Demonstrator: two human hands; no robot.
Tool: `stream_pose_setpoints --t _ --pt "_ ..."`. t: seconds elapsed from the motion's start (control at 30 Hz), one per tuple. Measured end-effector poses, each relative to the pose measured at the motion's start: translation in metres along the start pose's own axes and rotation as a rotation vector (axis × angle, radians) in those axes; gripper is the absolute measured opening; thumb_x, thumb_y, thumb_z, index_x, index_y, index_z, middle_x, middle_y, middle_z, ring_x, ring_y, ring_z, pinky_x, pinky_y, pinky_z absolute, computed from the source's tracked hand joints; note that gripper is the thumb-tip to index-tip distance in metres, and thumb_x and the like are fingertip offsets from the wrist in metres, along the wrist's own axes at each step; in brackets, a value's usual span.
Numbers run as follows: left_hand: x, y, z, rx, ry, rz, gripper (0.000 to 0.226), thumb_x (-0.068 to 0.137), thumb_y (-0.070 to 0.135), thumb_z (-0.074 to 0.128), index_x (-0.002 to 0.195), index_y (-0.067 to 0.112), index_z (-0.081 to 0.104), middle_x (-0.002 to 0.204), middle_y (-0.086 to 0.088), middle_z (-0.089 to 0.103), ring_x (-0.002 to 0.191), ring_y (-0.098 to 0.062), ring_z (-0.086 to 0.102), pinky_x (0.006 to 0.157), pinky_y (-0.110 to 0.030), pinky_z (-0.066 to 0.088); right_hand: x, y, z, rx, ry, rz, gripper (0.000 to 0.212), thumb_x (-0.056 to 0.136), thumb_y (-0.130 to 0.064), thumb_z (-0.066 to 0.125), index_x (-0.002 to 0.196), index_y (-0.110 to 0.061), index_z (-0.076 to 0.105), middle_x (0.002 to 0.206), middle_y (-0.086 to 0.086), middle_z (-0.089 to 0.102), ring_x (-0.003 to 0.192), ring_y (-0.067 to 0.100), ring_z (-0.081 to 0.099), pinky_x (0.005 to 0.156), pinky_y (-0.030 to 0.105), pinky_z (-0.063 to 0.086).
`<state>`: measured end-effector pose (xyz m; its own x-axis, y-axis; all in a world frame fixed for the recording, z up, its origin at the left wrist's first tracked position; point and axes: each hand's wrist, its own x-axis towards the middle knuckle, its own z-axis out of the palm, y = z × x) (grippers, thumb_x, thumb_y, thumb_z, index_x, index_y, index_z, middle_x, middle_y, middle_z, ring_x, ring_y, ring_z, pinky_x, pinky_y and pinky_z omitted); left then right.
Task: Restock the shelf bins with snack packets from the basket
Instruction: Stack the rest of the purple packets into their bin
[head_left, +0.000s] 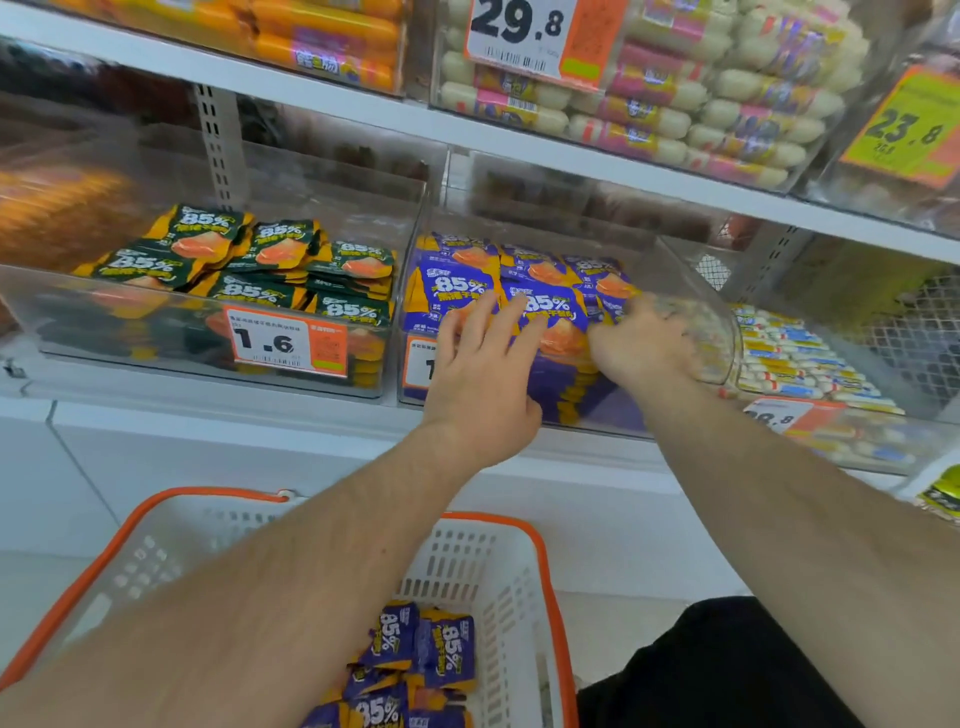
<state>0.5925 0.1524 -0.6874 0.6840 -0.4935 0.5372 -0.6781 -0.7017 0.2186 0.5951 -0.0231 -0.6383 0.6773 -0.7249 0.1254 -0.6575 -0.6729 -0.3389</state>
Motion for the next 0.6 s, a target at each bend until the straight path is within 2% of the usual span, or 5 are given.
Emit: stream_pose_setpoints --t 0.1,0.43,0.53,0.57,0.6 --pt "0.006 -0.005 0.003 0.078 -0.106 -0.066 0.082 0.082 0.034 0.063 0.152 0.024 0.021 0.163 -0.001 0.007 0.149 -0.025 -0.003 0.117 -0.048 -0.004 -0.001 -0.002 -0.004 -0.018 -0.034 0.02 0.059 0.082 -0.043 0.048 0.139 -0.03 0.044 0.144 0.019 0.031 0.134 0.043 0.031 0.111 0.051 0.026" --pt "0.001 -0.008 0.005 0.138 -0.152 -0.061 0.081 0.086 0.04 0.059 0.153 0.023 0.016 0.163 -0.001 0.0 0.15 -0.024 -0.006 0.117 -0.045 -0.01 -0.008 -0.002 -0.006 0.033 -0.021 0.0 0.047 0.086 -0.035 0.049 0.132 -0.034 0.051 0.144 0.016 0.029 0.132 0.041 0.033 0.108 0.05 0.03" --pt "0.001 -0.009 0.003 0.089 -0.129 -0.053 0.078 0.085 0.036 0.06 0.152 0.023 0.021 0.163 -0.002 0.005 0.15 -0.025 -0.002 0.118 -0.046 -0.008 -0.012 -0.001 -0.008 0.042 -0.005 0.014 0.049 0.086 -0.035 0.05 0.134 -0.03 0.05 0.146 0.017 0.028 0.134 0.041 0.032 0.108 0.051 0.028" --pt "-0.001 -0.009 0.002 0.053 -0.066 -0.029 0.073 0.083 0.031 0.061 0.149 0.021 0.031 0.161 -0.004 0.015 0.149 -0.026 0.006 0.118 -0.046 -0.003 -0.016 -0.001 -0.006 0.016 0.058 -0.013 0.049 0.085 -0.036 0.051 0.134 -0.028 0.051 0.147 0.017 0.029 0.134 0.04 0.031 0.108 0.052 0.027" --pt "-0.005 -0.01 0.001 0.012 0.035 0.011 0.066 0.078 0.025 0.061 0.142 0.019 0.044 0.156 -0.006 0.031 0.146 -0.028 0.02 0.116 -0.045 0.006 -0.02 0.0 0.0 -0.018 0.191 -0.095 0.049 0.083 -0.035 0.053 0.131 -0.024 0.054 0.146 0.018 0.032 0.133 0.039 0.033 0.107 0.05 0.026"
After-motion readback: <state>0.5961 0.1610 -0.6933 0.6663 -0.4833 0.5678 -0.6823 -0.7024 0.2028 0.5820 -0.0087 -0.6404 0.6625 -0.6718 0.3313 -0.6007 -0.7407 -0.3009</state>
